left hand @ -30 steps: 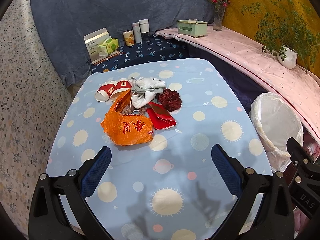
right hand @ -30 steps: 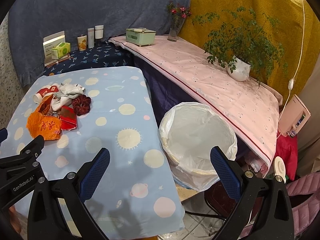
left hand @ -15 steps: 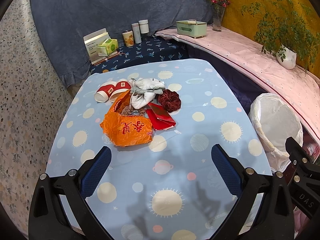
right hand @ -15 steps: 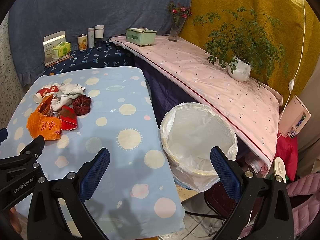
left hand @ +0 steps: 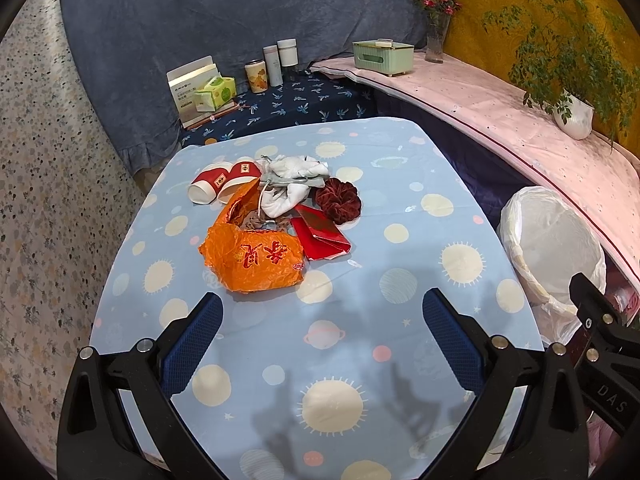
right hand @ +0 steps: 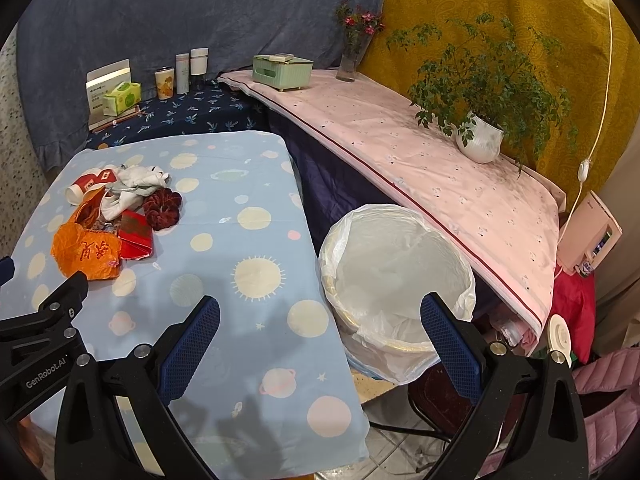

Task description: Collect trash

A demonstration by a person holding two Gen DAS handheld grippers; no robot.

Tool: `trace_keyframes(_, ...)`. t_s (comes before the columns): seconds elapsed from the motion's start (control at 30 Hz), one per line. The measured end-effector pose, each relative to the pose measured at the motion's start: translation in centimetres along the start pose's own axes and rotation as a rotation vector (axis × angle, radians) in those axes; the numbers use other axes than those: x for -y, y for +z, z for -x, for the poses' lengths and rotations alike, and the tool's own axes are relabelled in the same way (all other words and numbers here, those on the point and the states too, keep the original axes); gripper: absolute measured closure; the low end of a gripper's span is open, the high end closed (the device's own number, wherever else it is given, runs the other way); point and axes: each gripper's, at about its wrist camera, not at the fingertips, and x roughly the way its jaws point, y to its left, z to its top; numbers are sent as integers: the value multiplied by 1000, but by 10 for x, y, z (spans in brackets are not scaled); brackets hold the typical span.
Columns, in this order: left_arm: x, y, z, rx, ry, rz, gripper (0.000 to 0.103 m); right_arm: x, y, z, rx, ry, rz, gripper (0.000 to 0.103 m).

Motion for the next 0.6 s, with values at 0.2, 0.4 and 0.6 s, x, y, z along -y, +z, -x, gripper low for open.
trace_keyframes(0.2, 3, -2, -1, 3, -1, -3, 8, 1, -1, -2, -2, -2, -2, 7)
trace_keyframes(0.4, 3, -2, -1, 4, 0, -3, 8, 1, -1, -2, -1, -1, -2, 7)
trace_keyframes(0.6, 3, -2, -1, 4, -1, -3, 8, 1, -1, -2, -2, -2, -1, 7)
